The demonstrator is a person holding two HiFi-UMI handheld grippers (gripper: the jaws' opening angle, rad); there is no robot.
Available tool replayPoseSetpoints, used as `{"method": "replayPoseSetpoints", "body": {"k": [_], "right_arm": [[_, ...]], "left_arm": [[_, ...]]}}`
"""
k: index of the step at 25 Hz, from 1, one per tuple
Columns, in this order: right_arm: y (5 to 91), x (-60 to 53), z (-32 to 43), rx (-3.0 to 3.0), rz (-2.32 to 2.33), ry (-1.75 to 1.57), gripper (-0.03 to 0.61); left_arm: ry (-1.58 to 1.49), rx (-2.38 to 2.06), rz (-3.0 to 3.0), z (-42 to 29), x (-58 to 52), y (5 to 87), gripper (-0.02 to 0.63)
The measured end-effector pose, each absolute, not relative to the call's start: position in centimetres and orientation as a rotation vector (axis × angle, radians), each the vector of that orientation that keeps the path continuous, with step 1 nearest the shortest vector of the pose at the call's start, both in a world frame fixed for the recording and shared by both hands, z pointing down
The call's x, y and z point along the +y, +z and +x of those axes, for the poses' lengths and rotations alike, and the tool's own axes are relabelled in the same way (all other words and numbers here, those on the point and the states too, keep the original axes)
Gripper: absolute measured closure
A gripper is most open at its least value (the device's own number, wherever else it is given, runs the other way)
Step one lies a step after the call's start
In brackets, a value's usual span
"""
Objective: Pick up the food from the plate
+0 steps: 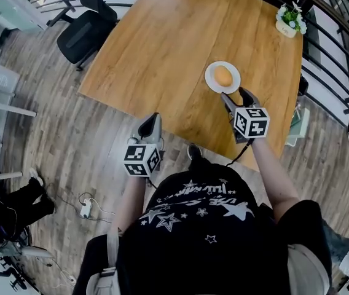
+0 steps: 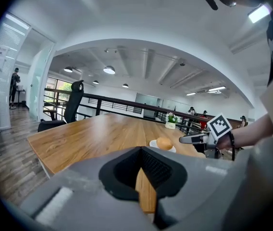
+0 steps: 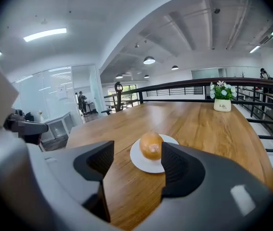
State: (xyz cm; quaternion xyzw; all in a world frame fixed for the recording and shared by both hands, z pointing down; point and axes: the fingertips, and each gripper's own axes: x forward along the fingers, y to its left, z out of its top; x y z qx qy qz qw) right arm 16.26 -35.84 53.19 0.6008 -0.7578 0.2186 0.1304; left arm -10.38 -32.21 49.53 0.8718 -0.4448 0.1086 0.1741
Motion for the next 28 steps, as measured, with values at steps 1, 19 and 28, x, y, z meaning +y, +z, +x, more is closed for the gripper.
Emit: {"method": "replayPoseSetpoints", "body": {"k": [1, 19, 28], "right_arm": [[53.3, -36.4, 16.5, -2.200, 1.745, 0.630, 0.258], [58.9, -42.7, 17.7, -2.088, 1.643, 0.539, 0.213], [60.6, -43.7, 17.3, -2.049, 1.600, 0.521, 0.213]], "left_arm": [[0.311, -1.260, 2.472, -10.1, -32.7, 49.5, 0.612], [0.397, -1.261, 2.426, -7.6, -37.8, 50.9, 0.612], [0.419, -1.254, 2.411, -7.5, -38.4, 51.5, 0.612]]}}
